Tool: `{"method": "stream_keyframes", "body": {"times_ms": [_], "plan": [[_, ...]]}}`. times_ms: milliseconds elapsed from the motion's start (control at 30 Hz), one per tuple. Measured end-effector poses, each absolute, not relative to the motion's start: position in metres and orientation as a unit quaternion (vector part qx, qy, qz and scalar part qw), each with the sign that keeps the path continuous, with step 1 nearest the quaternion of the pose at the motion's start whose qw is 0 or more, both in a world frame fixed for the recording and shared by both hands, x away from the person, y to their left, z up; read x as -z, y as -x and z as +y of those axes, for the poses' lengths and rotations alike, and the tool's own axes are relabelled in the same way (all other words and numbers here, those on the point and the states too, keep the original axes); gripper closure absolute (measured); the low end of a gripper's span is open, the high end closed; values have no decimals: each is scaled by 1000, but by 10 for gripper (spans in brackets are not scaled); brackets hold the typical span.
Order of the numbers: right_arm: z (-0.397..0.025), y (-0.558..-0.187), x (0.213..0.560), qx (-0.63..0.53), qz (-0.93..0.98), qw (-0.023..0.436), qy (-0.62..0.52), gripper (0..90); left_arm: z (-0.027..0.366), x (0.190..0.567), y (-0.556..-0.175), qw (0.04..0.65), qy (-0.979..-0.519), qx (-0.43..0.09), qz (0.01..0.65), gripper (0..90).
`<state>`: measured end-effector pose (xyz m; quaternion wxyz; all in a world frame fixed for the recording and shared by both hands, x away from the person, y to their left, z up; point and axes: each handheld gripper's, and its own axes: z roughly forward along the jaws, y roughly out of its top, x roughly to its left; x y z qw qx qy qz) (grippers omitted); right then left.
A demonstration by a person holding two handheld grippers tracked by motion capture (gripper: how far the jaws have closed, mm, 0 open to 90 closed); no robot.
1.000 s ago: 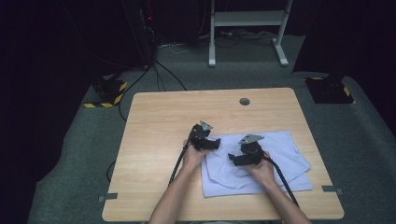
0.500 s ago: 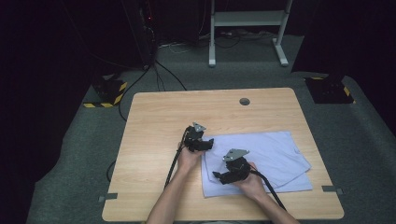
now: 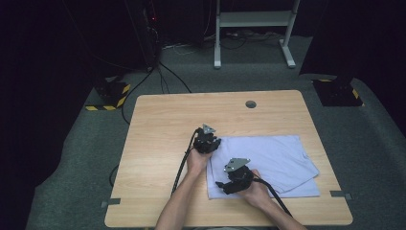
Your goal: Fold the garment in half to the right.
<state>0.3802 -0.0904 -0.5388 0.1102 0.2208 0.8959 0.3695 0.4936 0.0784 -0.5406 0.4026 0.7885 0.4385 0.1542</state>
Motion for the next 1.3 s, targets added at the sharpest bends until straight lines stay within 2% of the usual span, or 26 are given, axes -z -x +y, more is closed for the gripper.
{"method": "stream_keyframes", "body": {"times_ms": [100,200,367,400,567,967,1300], "plan": [[-94,-380,539,-377,891,118,-225,393,80,541,-495,409,-786,-144,440,770],[-97,-379,538,-382,887,127,-226,556,80,541,-498,411,-787,-134,440,782],[-99,-379,538,-378,884,150,-231,778,78,539,-501,411,-791,-122,436,790],[-98,-379,538,-376,883,157,-231,795,78,538,-502,414,-792,-116,434,793],[-101,-379,536,-384,879,158,-236,821,82,529,-504,455,-775,-85,429,813],[-128,-376,491,-454,840,172,-241,825,85,490,-509,501,-765,-45,401,818],[-123,-380,466,-481,830,167,-228,828,105,473,-514,523,-747,-18,410,821]]}}
